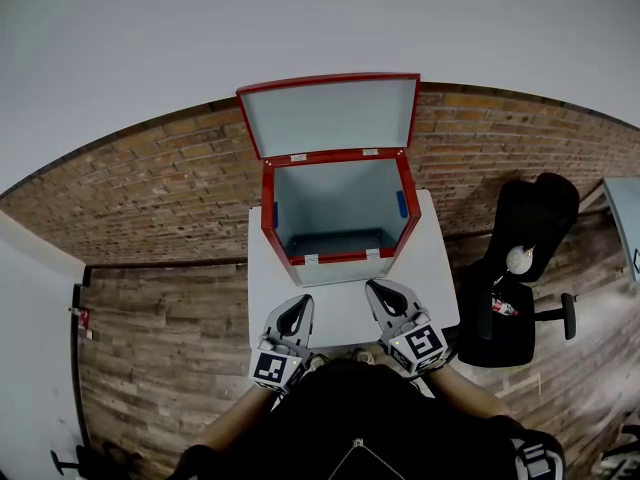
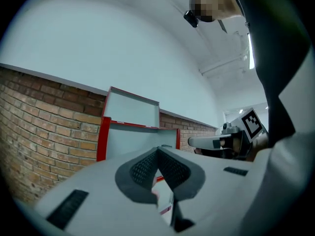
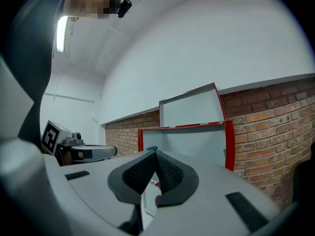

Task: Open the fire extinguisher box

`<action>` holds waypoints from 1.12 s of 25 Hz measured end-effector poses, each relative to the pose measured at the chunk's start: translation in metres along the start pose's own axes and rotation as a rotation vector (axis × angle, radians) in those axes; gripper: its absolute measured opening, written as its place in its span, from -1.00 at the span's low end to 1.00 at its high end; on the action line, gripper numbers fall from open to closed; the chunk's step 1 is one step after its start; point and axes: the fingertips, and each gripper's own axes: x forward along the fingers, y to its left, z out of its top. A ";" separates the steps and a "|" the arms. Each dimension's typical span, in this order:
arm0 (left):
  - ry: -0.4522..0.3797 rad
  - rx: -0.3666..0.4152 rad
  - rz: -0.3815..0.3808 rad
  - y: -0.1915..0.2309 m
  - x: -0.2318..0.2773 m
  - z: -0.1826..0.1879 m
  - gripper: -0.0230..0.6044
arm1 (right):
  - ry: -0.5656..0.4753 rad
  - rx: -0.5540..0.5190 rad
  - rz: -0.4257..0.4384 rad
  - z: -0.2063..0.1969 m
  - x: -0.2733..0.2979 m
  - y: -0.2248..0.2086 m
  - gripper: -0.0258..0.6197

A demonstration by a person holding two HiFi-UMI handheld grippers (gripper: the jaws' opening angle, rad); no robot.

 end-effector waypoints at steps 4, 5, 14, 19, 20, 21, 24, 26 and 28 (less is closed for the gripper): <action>0.017 -0.015 0.010 0.002 0.001 -0.006 -0.78 | -0.011 -0.004 0.014 -0.010 0.000 0.006 -0.86; 0.017 -0.023 0.012 0.003 0.001 -0.005 -0.78 | -0.010 -0.003 0.012 -0.010 0.001 0.006 -0.86; 0.015 -0.009 0.024 0.009 0.003 -0.004 -0.78 | -0.008 0.011 -0.028 -0.009 0.001 -0.007 -0.86; 0.019 -0.008 0.026 0.012 0.005 -0.002 -0.78 | 0.009 0.016 -0.021 -0.016 0.002 -0.007 -0.86; 0.020 -0.009 0.026 0.012 0.005 -0.003 -0.78 | 0.012 0.018 -0.026 -0.017 0.003 -0.007 -0.86; 0.021 -0.011 0.027 0.013 0.005 -0.003 -0.78 | 0.014 0.022 -0.031 -0.017 0.003 -0.008 -0.86; 0.020 -0.015 0.029 0.014 0.007 -0.002 -0.78 | 0.009 0.029 -0.044 -0.016 0.003 -0.011 -0.86; 0.017 -0.014 0.031 0.016 0.007 0.000 -0.78 | 0.010 0.034 -0.046 -0.015 0.004 -0.012 -0.86; 0.018 -0.011 0.035 0.020 0.007 0.001 -0.78 | 0.012 0.029 -0.053 -0.016 0.004 -0.013 -0.86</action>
